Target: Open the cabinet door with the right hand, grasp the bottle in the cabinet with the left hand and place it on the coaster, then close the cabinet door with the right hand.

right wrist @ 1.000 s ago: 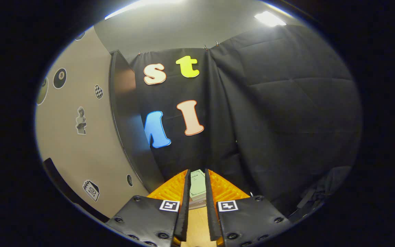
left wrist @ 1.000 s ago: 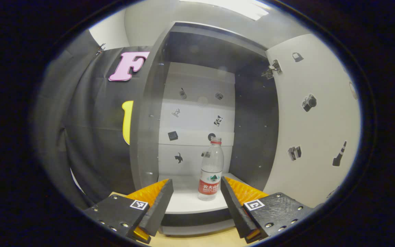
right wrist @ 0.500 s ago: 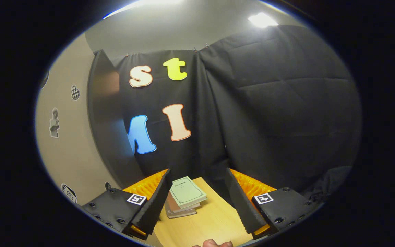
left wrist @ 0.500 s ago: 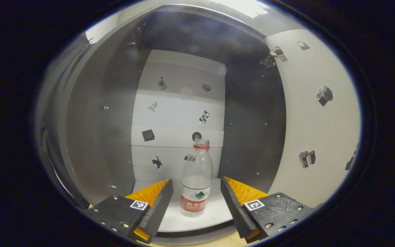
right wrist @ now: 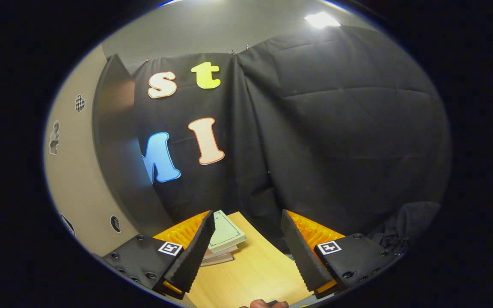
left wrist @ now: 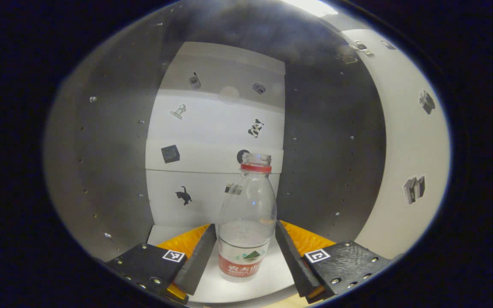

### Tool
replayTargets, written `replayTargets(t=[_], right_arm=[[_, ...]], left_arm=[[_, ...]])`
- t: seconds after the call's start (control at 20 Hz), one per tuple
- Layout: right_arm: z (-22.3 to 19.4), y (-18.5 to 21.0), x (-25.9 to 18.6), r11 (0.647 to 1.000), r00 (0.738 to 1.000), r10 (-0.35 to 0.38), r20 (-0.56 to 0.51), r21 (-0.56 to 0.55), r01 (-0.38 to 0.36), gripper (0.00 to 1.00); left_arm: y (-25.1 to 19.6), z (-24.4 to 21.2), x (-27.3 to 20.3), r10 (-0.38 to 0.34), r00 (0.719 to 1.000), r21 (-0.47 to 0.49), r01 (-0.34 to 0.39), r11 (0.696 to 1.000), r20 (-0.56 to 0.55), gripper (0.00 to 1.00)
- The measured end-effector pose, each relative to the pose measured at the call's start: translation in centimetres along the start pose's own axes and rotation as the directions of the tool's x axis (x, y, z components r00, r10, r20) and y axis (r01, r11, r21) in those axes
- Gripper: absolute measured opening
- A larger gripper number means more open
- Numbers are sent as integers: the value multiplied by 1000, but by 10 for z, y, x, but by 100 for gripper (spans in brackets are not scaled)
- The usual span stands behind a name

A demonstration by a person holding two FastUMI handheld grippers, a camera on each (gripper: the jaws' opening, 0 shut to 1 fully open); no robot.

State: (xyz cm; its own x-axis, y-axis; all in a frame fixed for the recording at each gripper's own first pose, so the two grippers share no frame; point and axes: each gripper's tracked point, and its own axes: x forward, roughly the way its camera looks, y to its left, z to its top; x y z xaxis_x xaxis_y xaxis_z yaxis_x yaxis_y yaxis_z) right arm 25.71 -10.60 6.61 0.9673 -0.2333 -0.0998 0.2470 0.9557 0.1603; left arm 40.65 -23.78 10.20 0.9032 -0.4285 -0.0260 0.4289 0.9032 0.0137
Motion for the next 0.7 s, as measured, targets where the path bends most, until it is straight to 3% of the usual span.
replayTargets(t=[0.35,0.7], right_arm=[[-8,9,8,1000,999,23,-26,-9,-23,98],[-15,18,13,998,997,56,-52,-19,-57,98]], left_arm=[[5,-8,14,30,1000,-42,-30,999,5,86],[9,-8,-7,38,999,-68,-37,997,4,70]])
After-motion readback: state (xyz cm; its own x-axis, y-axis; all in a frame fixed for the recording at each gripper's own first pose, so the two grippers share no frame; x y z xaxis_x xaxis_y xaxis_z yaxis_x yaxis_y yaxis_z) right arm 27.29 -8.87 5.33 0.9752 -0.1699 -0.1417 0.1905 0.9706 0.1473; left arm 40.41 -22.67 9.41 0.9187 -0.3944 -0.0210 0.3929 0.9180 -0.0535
